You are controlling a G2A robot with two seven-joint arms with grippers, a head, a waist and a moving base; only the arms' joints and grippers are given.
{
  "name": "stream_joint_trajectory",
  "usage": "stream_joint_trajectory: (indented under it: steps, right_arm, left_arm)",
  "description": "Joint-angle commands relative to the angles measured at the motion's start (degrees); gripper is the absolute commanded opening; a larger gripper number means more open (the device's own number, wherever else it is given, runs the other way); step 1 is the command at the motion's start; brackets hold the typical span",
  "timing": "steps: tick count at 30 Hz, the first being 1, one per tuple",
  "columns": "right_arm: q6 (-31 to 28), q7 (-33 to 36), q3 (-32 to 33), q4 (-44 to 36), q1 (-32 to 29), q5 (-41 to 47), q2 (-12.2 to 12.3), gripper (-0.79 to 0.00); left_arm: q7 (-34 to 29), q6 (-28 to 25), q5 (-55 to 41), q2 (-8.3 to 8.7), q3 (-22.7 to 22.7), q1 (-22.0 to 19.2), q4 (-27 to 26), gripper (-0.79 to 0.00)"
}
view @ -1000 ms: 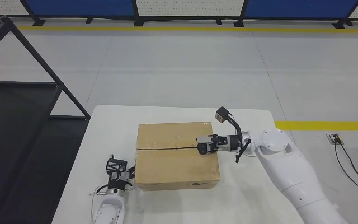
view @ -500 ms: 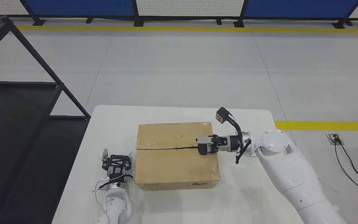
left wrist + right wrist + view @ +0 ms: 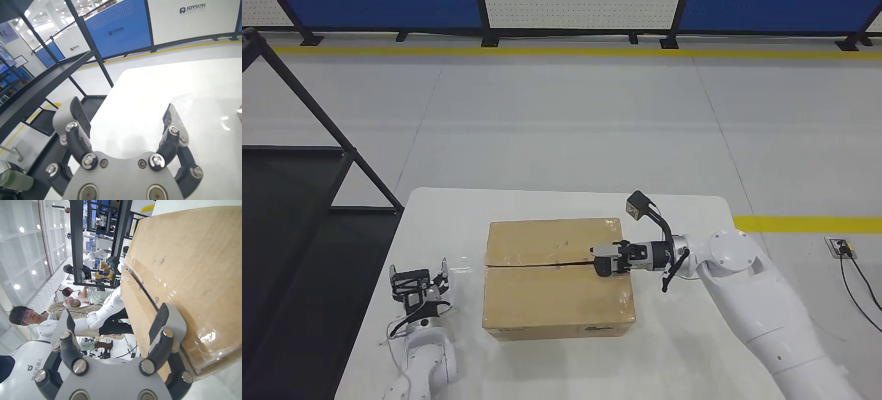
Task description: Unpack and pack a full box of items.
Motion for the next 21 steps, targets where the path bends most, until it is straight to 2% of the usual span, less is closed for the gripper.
stream_joint_trajectory:
  steps: [1, 13, 21]
  right_arm:
    - [0.01, -0.01, -0.02, 0.00, 0.02, 0.00, -0.01, 0.000]
    - [-0.68, -1.31, -0.35, -0.17, 0.19, 1.12, -0.43, 0.000]
    - [0.46, -4.66, -2.73, 0.85, 1.33, 2.51, -1.75, 0.000]
  left_arm:
    - [0.77, -0.47, -1.53, 0.05, -1.53, 0.96, -1.24, 0.000]
    - [3.81, -5.36, -11.12, -0.10, -9.13, 7.46, -10.86, 0.000]
    - [3.78, -7.83, -15.42, -0.53, -11.51, 8.81, -14.17, 0.000]
